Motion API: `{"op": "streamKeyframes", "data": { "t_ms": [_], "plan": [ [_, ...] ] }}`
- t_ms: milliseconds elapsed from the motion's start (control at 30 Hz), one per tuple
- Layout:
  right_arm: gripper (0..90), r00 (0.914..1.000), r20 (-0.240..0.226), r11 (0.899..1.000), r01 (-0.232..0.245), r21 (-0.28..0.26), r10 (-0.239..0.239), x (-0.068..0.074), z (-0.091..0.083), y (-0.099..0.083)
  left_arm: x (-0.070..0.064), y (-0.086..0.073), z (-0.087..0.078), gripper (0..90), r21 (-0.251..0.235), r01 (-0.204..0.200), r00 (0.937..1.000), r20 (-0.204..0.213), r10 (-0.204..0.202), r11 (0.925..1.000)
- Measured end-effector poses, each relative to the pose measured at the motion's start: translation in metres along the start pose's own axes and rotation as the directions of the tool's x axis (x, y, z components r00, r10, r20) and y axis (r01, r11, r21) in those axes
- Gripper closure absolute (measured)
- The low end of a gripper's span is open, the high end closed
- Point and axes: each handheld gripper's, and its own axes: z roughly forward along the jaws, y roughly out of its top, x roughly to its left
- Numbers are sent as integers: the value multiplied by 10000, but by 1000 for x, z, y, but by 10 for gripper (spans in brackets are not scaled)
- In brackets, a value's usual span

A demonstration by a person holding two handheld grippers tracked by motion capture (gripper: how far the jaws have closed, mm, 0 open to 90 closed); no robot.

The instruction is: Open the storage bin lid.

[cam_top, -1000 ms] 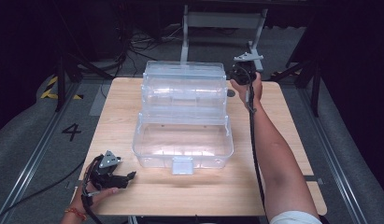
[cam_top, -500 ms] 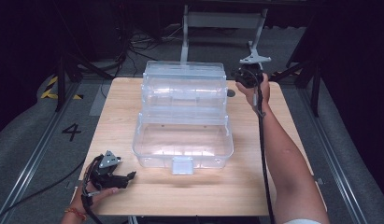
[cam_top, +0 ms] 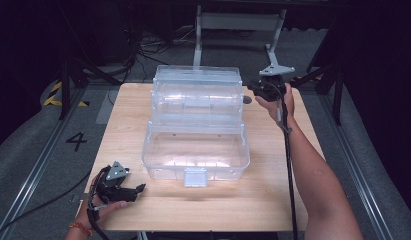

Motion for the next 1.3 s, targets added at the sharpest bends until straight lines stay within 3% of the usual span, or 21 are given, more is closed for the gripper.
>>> {"op": "streamKeyframes", "data": {
  "t_ms": [500,800,900,1067,1300],
  "plan": [
    [551,9993,-294,9994,226,248,-219,9,-26,-16,0,0,0,157,23,-6,10000,-35,6,10000],
    [424,9980,-479,9966,453,693,-420,14,-38,-31,0,0,0,157,24,-4,10000,-37,4,10000],
    [411,9971,-399,9955,681,665,-655,18,-43,-36,0,0,0,158,24,-5,10000,-36,5,10000],
    [378,9969,-432,9955,688,648,-661,23,-50,-46,0,0,-1,157,20,2,10000,-33,-2,10000],
    [360,9923,-859,9924,957,771,-890,32,-59,-62,1,0,-1,157,2,-100,9999,-98,100,9999]
  ]
}}
